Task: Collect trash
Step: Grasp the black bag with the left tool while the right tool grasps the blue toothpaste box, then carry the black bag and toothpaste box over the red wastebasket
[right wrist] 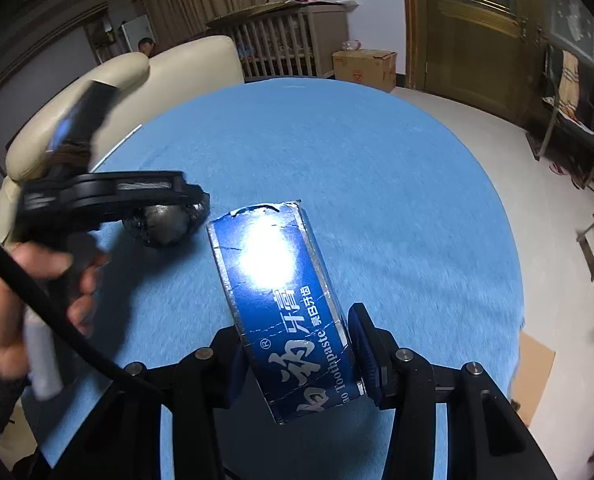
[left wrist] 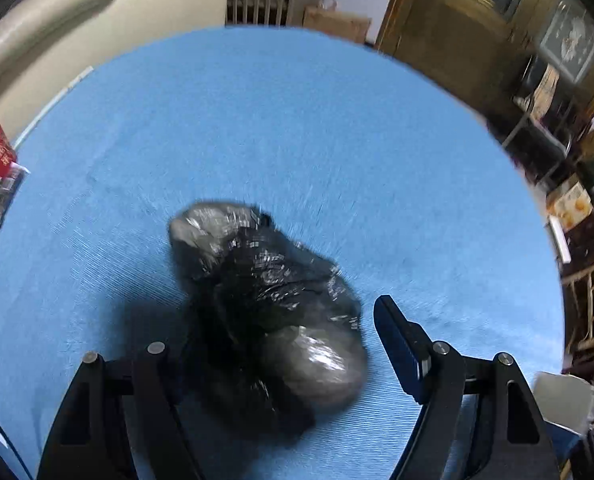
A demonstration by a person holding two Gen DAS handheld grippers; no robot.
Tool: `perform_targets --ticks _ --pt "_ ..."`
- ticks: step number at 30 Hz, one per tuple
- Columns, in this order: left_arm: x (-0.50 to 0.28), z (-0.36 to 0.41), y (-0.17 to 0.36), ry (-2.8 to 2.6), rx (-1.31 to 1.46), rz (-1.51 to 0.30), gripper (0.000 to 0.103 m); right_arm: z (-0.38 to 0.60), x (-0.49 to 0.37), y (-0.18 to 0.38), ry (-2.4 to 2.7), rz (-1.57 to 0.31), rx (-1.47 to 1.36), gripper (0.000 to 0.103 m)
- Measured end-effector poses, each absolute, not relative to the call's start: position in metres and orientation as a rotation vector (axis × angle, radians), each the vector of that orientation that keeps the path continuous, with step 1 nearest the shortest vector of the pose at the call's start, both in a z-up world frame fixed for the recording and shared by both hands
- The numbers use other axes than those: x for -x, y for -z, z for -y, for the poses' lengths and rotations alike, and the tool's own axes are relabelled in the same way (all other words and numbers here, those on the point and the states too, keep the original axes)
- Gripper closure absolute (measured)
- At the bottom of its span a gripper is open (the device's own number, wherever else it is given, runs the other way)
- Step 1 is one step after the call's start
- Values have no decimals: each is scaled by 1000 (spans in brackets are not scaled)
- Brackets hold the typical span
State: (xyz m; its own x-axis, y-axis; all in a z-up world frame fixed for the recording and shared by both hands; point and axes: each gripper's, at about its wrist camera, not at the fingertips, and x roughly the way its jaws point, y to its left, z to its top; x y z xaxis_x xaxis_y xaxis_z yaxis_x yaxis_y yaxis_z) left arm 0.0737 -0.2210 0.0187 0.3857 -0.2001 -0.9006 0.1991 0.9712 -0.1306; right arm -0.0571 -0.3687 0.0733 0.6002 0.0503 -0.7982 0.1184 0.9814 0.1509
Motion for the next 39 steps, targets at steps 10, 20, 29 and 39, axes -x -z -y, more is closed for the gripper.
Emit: perform_targets --ticks 10,20,29,39 --pt "16 188 -29 316 -194 -1052 64 355 90 -71 33 -894 -273 54" --pt "118 162 -24 316 -198 -1028 64 316 140 -65 39 -887 -312 54" --pt "166 154 -41 330 -200 -965 64 297 198 -70 62 -851 -349 54" --pt "191 167 -54 371 -243 -921 64 313 243 -85 104 -781 -396 54"
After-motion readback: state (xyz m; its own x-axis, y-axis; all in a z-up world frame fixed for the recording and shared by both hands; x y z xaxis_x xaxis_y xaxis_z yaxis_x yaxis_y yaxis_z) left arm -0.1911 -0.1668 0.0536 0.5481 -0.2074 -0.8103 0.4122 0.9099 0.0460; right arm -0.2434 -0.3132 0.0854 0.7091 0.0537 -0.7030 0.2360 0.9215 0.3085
